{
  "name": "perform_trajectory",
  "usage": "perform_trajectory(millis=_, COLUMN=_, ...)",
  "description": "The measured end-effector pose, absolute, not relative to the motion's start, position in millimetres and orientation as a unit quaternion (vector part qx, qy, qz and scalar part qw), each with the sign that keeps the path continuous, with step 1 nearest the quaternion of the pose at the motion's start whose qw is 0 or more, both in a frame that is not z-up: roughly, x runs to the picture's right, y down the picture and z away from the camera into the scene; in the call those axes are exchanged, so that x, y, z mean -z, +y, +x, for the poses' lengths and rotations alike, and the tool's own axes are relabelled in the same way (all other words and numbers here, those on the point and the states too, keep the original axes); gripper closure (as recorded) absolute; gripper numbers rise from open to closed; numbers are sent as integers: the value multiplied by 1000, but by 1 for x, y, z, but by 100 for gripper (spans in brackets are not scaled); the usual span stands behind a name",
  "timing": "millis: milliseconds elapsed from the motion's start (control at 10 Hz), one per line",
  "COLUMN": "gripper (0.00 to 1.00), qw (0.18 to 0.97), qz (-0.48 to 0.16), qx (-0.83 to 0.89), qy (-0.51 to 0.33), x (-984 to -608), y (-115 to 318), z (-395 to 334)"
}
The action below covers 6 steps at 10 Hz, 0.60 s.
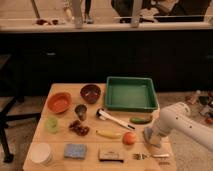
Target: Wipe red bowl with towel
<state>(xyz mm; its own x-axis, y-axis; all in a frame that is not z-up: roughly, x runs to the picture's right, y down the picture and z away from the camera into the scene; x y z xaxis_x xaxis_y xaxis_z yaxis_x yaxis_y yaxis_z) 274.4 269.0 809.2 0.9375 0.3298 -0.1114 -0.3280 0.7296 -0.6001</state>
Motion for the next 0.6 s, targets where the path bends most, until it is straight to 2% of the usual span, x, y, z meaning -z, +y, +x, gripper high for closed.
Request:
perform_trajectory(millis=400, gripper=98, qw=930, qz=-327, qx=-167, qy=-11, x=-804, y=264, z=275)
perform_trajectory(millis=600, gripper=100, qw=932, qz=-324, qx=-164, qy=-23, x=-787, y=249, z=278)
